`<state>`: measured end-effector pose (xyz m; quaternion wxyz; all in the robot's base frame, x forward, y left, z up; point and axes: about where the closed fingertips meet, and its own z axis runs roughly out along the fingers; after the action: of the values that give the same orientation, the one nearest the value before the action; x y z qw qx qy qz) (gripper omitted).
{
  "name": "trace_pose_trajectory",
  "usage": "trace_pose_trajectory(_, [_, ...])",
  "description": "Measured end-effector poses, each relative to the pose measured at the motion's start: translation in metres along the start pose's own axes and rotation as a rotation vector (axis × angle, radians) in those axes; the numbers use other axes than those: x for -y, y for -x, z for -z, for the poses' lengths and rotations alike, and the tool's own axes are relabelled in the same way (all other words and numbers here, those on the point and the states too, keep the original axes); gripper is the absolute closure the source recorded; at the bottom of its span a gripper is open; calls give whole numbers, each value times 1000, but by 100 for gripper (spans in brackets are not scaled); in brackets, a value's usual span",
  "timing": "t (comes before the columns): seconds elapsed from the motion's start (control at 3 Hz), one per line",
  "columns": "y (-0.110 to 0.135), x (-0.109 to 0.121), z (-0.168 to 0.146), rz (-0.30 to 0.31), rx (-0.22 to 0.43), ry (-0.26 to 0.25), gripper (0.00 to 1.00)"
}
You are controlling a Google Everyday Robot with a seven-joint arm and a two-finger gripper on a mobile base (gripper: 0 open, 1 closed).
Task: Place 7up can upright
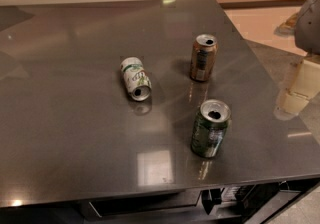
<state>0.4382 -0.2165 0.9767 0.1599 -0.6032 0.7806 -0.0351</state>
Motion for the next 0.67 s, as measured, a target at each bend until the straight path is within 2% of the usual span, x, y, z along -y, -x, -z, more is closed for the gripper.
trace_pose_trajectory(0.67, [5, 4, 1, 20, 25, 12, 0])
